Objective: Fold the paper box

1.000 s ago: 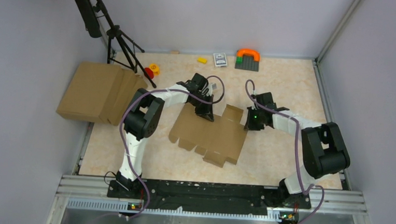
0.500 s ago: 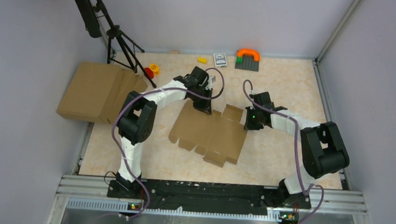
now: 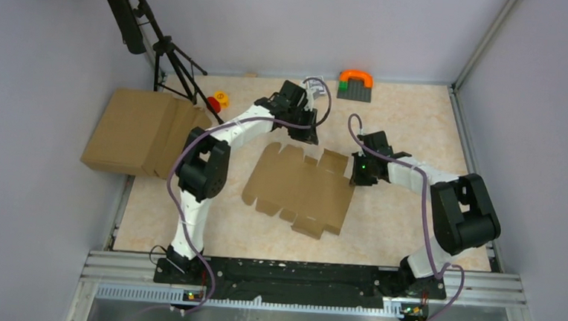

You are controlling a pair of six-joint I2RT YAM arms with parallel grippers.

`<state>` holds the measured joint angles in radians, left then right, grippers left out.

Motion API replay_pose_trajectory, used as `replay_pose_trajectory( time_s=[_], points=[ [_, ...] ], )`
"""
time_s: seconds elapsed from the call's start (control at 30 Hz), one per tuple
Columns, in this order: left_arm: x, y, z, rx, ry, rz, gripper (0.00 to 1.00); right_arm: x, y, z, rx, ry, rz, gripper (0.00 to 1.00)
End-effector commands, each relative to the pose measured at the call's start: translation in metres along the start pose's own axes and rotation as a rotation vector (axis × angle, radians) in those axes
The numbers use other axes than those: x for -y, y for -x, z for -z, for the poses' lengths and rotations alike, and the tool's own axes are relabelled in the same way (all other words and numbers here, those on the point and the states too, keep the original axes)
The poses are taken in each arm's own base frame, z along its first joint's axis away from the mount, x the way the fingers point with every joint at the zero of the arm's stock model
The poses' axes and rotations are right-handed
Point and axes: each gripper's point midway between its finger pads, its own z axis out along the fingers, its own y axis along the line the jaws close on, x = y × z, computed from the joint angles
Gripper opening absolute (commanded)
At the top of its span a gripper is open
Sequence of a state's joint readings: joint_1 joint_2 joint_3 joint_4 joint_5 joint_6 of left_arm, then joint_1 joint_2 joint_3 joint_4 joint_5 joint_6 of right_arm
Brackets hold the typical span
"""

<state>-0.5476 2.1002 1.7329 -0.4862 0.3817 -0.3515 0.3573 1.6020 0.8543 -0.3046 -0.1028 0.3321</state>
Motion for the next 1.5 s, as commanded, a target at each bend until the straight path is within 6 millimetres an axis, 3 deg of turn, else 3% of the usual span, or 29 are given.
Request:
replay_pose_trajectory(
  time_s=[0.0,0.1,0.33,0.6,0.87,1.27,1.47],
  points=[
    [-0.008,-0.022,-0.023,-0.100,-0.008,0.019,0.18,0.015,-0.018,-0.008,-0.060,-0.070,0.031,0.00],
    [-0.012,-0.038,-0.024,-0.145,0.008,0.025,0.00,0.014,-0.018,-0.008,-0.058,-0.069,0.029,0.00],
    [-0.019,-0.079,-0.017,-0.209,0.019,0.042,0.00,0.016,-0.017,-0.008,-0.053,-0.079,0.024,0.00],
    [-0.033,-0.108,-0.035,-0.218,0.012,0.074,0.00,0.015,-0.016,-0.010,-0.047,-0.087,0.016,0.00],
    [-0.045,-0.109,-0.025,-0.128,0.105,0.025,0.00,0.004,-0.001,0.003,0.016,-0.115,0.037,0.00],
    [-0.047,-0.105,-0.020,-0.097,0.125,-0.051,0.00,-0.024,0.027,0.013,0.077,-0.062,0.019,0.00],
    [-0.047,-0.105,-0.021,-0.098,0.120,-0.055,0.00,-0.022,0.022,0.009,0.063,-0.084,0.018,0.00]
  ],
)
